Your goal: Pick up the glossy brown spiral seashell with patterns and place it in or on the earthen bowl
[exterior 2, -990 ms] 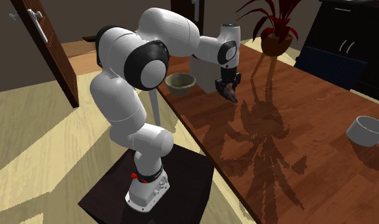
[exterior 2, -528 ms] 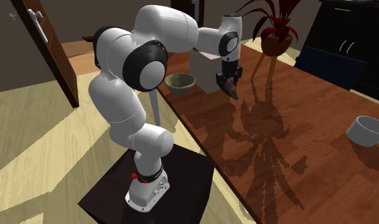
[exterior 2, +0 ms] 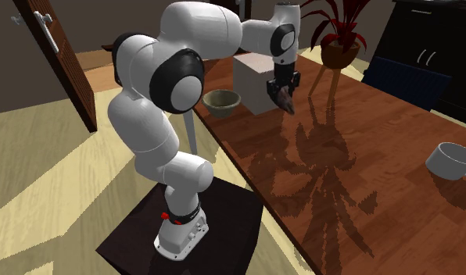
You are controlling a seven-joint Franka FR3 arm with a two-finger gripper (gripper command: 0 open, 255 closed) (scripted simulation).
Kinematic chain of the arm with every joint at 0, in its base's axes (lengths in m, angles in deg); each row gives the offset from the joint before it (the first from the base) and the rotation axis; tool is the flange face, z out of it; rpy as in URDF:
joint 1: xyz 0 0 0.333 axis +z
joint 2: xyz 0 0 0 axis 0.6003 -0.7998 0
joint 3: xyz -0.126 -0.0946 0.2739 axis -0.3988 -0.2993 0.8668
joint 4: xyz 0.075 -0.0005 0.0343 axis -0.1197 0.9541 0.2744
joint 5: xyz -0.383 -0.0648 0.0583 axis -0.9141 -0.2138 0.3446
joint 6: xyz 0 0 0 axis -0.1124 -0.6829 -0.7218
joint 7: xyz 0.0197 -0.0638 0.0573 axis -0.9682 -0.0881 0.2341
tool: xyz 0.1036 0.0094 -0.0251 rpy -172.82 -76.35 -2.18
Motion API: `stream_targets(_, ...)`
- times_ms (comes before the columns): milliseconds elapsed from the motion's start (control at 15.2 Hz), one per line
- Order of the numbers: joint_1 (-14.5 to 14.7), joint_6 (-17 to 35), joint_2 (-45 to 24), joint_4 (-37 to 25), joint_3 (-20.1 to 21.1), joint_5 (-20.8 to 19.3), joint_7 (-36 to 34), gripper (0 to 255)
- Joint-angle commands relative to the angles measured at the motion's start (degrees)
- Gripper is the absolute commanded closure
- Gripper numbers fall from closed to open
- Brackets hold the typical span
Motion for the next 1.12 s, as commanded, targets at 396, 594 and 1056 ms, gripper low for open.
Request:
stream_targets(396,0.3,-6.4,0.0,-6.4,0.5,0.4,0.4,255)
stream_targets(594,0.4,-8.7,-0.3,-8.9,0.6,0.6,0.7,255)
stream_targets(1056,0.6,-13.4,-1.2,-14.6,0.7,1.2,1.3,255)
